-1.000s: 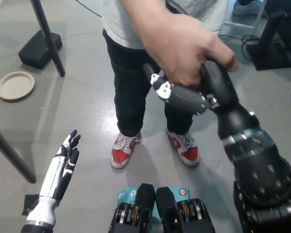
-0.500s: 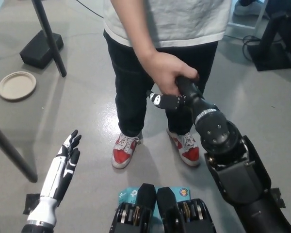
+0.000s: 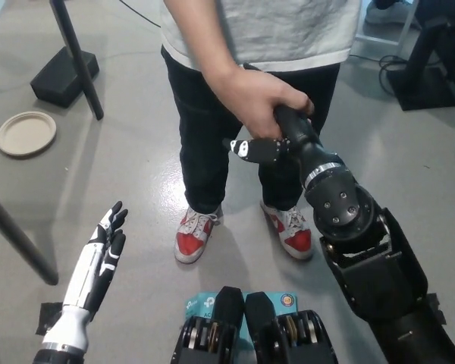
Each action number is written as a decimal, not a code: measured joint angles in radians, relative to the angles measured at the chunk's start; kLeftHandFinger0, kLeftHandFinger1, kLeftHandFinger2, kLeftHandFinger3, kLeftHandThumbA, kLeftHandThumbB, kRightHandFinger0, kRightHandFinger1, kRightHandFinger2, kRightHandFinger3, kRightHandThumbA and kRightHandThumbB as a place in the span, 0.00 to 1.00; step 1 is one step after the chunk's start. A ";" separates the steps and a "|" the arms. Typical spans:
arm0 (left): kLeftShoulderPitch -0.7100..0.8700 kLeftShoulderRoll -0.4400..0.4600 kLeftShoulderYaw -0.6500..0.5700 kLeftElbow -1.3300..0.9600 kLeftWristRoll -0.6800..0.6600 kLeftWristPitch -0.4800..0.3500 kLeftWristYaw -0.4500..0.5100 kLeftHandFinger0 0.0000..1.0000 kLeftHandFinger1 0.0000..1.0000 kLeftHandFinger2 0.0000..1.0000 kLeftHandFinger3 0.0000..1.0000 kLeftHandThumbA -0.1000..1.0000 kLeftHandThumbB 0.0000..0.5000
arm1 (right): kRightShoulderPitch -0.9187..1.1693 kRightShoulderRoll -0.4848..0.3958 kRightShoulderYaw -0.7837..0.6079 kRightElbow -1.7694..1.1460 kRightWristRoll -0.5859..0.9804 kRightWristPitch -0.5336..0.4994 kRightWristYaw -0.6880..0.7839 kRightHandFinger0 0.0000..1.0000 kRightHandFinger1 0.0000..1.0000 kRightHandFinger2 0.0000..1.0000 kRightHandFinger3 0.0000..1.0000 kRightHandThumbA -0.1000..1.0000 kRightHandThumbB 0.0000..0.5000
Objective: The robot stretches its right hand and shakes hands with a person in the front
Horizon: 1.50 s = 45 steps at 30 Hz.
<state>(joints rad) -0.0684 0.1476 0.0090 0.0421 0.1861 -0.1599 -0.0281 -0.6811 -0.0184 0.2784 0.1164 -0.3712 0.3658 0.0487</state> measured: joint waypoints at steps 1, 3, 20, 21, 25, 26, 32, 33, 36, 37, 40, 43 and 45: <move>0.000 0.000 0.000 0.000 0.000 0.000 0.000 1.00 1.00 1.00 1.00 1.00 0.13 | 0.006 -0.001 0.001 -0.007 -0.003 -0.007 0.000 1.00 1.00 1.00 1.00 1.00 0.84; -0.001 0.000 -0.001 0.000 0.000 0.000 0.000 1.00 1.00 1.00 1.00 1.00 0.12 | 0.025 -0.005 0.001 -0.033 -0.006 -0.027 -0.003 1.00 1.00 1.00 1.00 1.00 0.85; -0.011 0.006 -0.008 0.000 0.007 0.001 -0.002 1.00 1.00 1.00 1.00 1.00 0.13 | 0.191 -0.078 -0.129 -0.118 0.018 -0.119 -0.016 1.00 1.00 1.00 1.00 1.00 0.85; -0.011 0.006 -0.009 0.000 0.007 0.001 -0.002 1.00 1.00 1.00 1.00 1.00 0.14 | 0.203 -0.088 -0.139 -0.121 0.022 -0.119 -0.015 1.00 1.00 1.00 1.00 1.00 0.84; -0.013 0.006 -0.011 0.000 0.010 0.002 -0.003 1.00 1.00 1.00 1.00 1.00 0.12 | 0.244 -0.119 -0.184 -0.121 0.049 -0.122 -0.015 1.00 1.00 1.00 1.00 1.00 0.82; -0.014 0.006 -0.011 0.000 0.010 0.002 -0.004 1.00 1.00 1.00 1.00 1.00 0.12 | 0.253 -0.125 -0.194 -0.117 0.056 -0.124 -0.014 1.00 1.00 1.00 1.00 1.00 0.83; -0.015 0.007 -0.011 0.001 0.010 0.002 -0.003 1.00 1.00 1.00 1.00 1.00 0.08 | 0.320 -0.138 -0.225 -0.091 0.107 -0.143 -0.002 1.00 1.00 1.00 1.00 1.00 0.70; -0.015 0.007 -0.011 0.001 0.010 0.001 -0.003 1.00 1.00 1.00 1.00 1.00 0.08 | 0.332 -0.138 -0.230 -0.087 0.116 -0.146 0.001 1.00 1.00 1.00 1.00 1.00 0.69; -0.015 0.007 -0.010 0.001 0.010 0.001 -0.003 1.00 1.00 1.00 1.00 1.00 0.06 | 0.362 -0.137 -0.249 -0.060 0.155 -0.169 0.011 1.00 1.00 1.00 1.00 1.00 0.63; -0.015 0.007 -0.010 0.002 0.009 0.001 -0.003 1.00 1.00 1.00 1.00 1.00 0.07 | 0.370 -0.136 -0.255 -0.043 0.170 -0.181 0.016 1.00 1.00 1.00 1.00 1.00 0.62; -0.015 0.007 -0.008 0.003 0.009 0.001 -0.003 1.00 1.00 1.00 1.00 1.00 0.09 | 0.392 -0.134 -0.270 0.013 0.217 -0.222 0.036 1.00 1.00 1.00 1.00 1.00 0.59; -0.015 0.007 -0.008 0.008 0.009 0.000 -0.003 1.00 1.00 1.00 1.00 1.00 0.06 | 0.422 -0.131 -0.283 0.038 0.263 -0.260 0.054 1.00 1.00 1.00 1.00 1.00 0.66; -0.014 0.006 -0.008 0.011 0.007 -0.001 -0.003 1.00 1.00 1.00 1.00 1.00 0.07 | 0.435 -0.126 -0.290 0.043 0.287 -0.278 0.062 1.00 1.00 1.00 1.00 1.00 0.56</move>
<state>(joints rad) -0.0826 0.1539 0.0014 0.0533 0.1931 -0.1611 -0.0309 -0.2456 -0.1446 -0.0115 0.1597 -0.0845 0.0874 0.1106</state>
